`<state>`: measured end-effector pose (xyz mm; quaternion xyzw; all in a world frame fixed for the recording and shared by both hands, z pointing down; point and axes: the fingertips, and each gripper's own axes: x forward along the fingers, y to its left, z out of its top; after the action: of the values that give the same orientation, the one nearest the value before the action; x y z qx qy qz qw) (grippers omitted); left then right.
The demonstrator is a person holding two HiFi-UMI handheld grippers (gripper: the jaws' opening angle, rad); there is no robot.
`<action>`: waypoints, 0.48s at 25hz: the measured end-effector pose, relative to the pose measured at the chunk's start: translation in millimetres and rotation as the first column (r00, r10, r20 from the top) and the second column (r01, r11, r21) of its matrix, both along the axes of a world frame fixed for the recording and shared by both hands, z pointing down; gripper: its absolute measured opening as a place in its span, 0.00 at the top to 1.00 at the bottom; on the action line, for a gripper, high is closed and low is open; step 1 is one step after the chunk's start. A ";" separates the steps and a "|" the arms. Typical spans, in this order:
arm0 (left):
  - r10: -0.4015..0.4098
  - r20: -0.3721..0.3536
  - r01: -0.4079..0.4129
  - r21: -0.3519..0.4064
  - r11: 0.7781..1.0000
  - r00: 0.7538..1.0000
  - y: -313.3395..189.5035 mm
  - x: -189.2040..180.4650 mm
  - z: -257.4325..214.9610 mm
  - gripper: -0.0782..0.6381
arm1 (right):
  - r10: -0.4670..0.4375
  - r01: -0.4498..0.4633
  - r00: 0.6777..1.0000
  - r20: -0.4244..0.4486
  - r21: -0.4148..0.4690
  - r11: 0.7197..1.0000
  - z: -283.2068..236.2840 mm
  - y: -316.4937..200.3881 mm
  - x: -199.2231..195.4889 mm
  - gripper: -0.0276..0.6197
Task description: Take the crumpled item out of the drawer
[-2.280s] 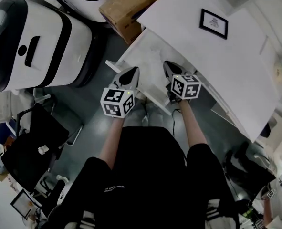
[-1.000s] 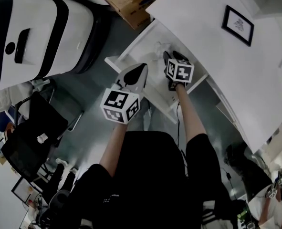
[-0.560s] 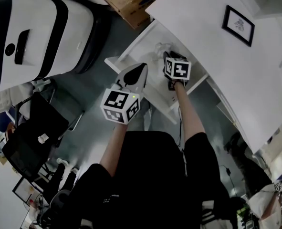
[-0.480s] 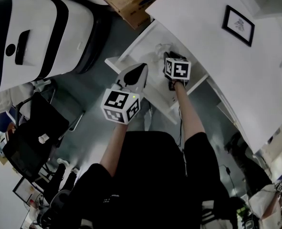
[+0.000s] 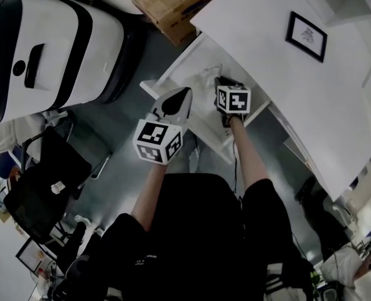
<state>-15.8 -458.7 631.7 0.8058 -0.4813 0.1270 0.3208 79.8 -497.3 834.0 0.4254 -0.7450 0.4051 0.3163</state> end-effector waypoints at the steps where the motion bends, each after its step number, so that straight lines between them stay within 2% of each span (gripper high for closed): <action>1: 0.004 0.002 -0.004 0.005 1.000 1.000 1.2 -0.9 -2.7 0.89 | -0.005 0.005 1.000 0.005 0.011 1.000 -6.5 2.2 -0.1 0.90; 12: 0.041 0.001 -0.041 0.072 0.997 0.999 21.6 -8.5 -41.6 0.89 | -0.014 0.000 0.996 0.093 0.150 0.989 -93.8 21.6 1.4 0.90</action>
<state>-24.3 -437.1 590.1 0.8265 -0.4689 0.1160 0.2891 81.2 -475.7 740.2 0.4259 -0.7888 0.3662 0.2494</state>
